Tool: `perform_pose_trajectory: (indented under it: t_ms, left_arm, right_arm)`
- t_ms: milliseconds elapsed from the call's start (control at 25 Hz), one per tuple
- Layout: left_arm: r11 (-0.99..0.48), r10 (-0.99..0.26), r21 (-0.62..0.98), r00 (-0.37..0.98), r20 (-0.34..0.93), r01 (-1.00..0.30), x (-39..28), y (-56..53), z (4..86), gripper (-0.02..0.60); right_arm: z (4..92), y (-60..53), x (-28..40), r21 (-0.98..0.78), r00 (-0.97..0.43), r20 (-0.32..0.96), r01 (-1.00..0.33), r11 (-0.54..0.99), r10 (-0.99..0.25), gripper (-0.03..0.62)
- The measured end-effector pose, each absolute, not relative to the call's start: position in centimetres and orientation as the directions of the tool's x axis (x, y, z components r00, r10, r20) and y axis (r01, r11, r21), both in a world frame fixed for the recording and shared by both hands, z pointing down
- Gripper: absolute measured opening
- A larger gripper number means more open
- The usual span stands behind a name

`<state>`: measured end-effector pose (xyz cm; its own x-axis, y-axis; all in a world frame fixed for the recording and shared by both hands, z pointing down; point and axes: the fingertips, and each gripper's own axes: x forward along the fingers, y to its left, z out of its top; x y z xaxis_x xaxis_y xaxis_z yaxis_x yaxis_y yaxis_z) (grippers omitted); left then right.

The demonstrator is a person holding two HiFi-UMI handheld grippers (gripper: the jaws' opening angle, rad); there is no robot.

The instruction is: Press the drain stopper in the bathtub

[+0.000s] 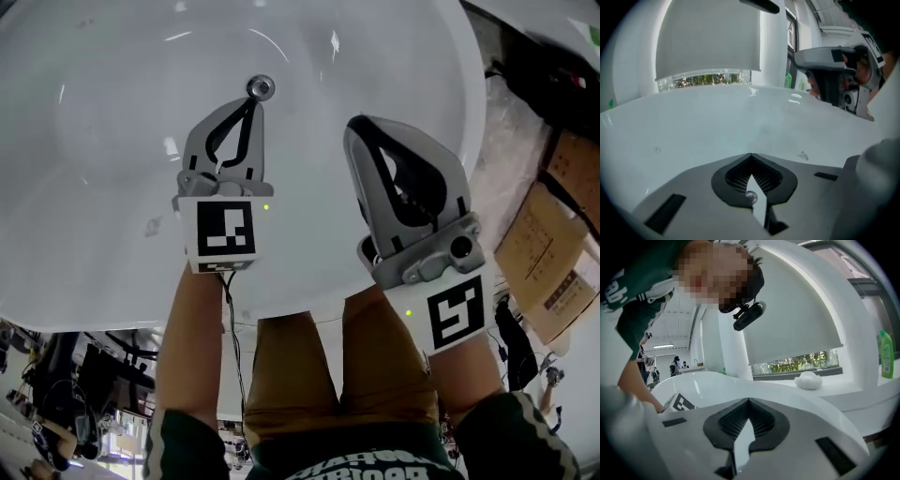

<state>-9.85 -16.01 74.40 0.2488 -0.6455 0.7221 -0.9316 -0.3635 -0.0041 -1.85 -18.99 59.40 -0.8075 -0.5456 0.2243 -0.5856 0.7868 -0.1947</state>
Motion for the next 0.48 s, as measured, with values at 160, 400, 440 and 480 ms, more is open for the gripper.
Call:
perform_pose_trajectory:
  t_ms: [160,400,440,480]
  left_arm:
    - [-0.379,-0.588,-0.007,0.235,0.774,-0.925,-10.6,-15.2,79.8,0.006]
    - [-0.403,-0.501,-0.015,0.207,0.840,-0.915,-10.7,-14.0,87.1,0.006]
    - [-0.408,-0.488,-0.013,0.206,0.848,-0.913,-10.6,-13.7,88.1,0.006]
    - [-0.415,-0.473,-0.012,0.205,0.857,-0.910,-10.5,-13.5,89.2,0.006]
  right_arm:
    - [62.7,-18.3,-2.4,-0.231,-0.794,0.245,-0.606,0.761,-0.557,0.011]
    - [65.6,-18.8,-3.1,-0.238,-0.789,0.280,-0.609,0.757,-0.547,0.011]
    - [65.8,-19.0,-3.0,-0.229,-0.784,0.286,-0.614,0.755,-0.551,0.011]
    - [65.9,-19.3,-3.0,-0.214,-0.779,0.293,-0.619,0.756,-0.555,0.012]
